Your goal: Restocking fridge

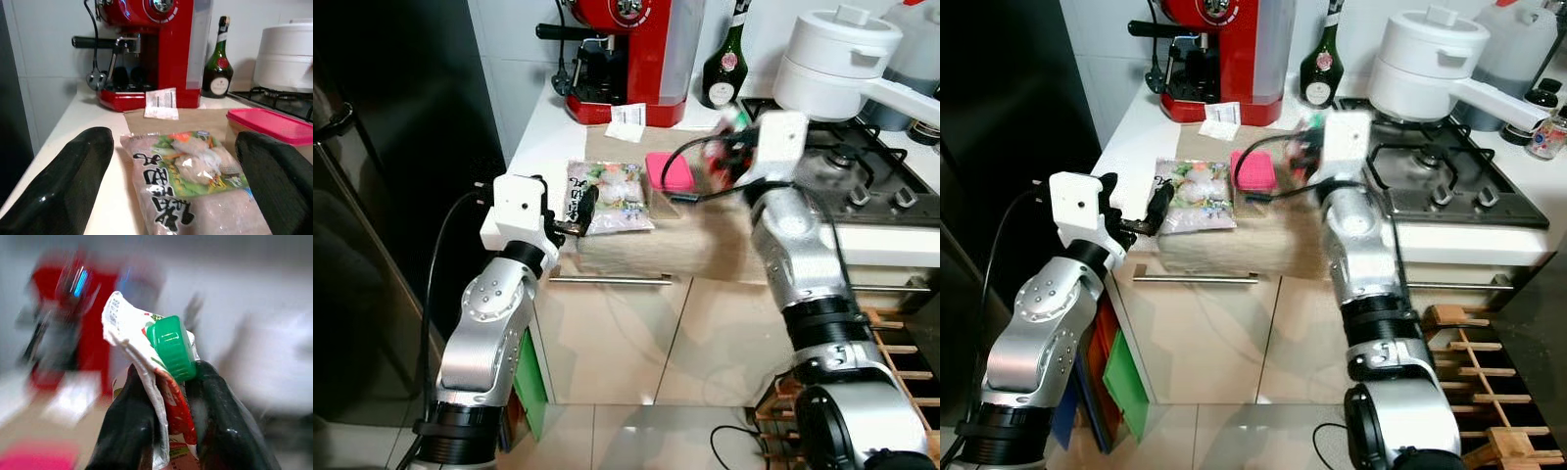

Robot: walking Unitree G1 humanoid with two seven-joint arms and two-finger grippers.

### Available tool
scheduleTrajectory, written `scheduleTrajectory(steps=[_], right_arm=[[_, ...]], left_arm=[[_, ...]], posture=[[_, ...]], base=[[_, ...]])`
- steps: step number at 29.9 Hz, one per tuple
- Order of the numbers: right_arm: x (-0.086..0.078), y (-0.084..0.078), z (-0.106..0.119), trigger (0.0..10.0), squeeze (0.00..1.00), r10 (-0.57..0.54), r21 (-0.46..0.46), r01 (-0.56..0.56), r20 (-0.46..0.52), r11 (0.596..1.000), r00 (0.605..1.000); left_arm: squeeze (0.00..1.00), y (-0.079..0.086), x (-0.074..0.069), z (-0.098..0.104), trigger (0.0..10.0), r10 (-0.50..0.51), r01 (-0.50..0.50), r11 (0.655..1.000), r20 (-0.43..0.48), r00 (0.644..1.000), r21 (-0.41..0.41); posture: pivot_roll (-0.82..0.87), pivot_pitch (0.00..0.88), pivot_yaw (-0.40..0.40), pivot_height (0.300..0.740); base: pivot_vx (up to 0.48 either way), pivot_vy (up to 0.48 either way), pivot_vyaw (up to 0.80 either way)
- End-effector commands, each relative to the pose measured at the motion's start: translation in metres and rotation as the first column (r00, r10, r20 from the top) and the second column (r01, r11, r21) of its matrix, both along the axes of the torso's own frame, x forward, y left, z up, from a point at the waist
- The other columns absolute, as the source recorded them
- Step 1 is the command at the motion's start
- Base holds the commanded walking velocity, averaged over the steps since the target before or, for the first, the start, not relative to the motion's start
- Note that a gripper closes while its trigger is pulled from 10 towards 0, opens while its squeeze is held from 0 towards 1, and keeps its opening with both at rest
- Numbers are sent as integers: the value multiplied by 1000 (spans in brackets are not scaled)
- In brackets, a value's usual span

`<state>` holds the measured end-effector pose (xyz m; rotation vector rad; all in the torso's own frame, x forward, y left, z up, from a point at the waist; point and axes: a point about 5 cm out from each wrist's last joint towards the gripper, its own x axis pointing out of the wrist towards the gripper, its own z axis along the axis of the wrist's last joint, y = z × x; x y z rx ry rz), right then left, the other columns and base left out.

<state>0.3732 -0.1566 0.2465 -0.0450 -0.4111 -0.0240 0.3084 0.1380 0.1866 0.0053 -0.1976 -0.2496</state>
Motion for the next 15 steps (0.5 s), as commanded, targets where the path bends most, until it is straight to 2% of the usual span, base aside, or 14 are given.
scheduleTrajectory(steps=[1,2,3,5,6,8,11,15], right_arm=[[-12,-18,13,0,0,-100,53,94,133,994,986],[-15,-18,13,0,0,-99,60,91,149,994,984],[-20,-16,10,10000,0,-94,48,87,161,995,982],[-23,-14,7,10000,0,-90,38,85,170,996,981],[-31,-12,-2,10000,0,-85,27,82,184,996,979],[-36,-10,-10,10000,0,-77,14,76,180,997,981],[-47,-8,-40,10000,0,-53,1,53,106,999,993],[-44,-15,-52,10000,0,-49,42,48,24,998,999]], left_arm=[[0,-1,2,7,10000,4,-4,1000,36,999,11],[0,-1,2,9,10000,7,-8,1000,49,999,12],[0,1,1,12,10000,18,-18,1000,70,997,5],[0,1,0,14,10000,26,-26,1000,84,996,0],[0,3,-1,19,10000,44,-43,999,113,993,-5],[0,4,-2,21,10000,53,-53,999,130,990,1],[0,8,-3,28,10000,91,-98,995,169,981,33],[0,7,0,28,10000,101,-107,994,173,980,23]], posture=[[-76,0,3,740],[-78,0,5,740],[-80,0,6,740],[-80,0,6,740],[-91,0,4,740],[-101,0,2,740],[-122,0,-1,740],[-129,0,1,740]], base=[[0,0,0],[0,0,0],[0,0,0],[0,0,0],[0,0,0],[0,0,0],[0,0,0],[-221,0,0]])
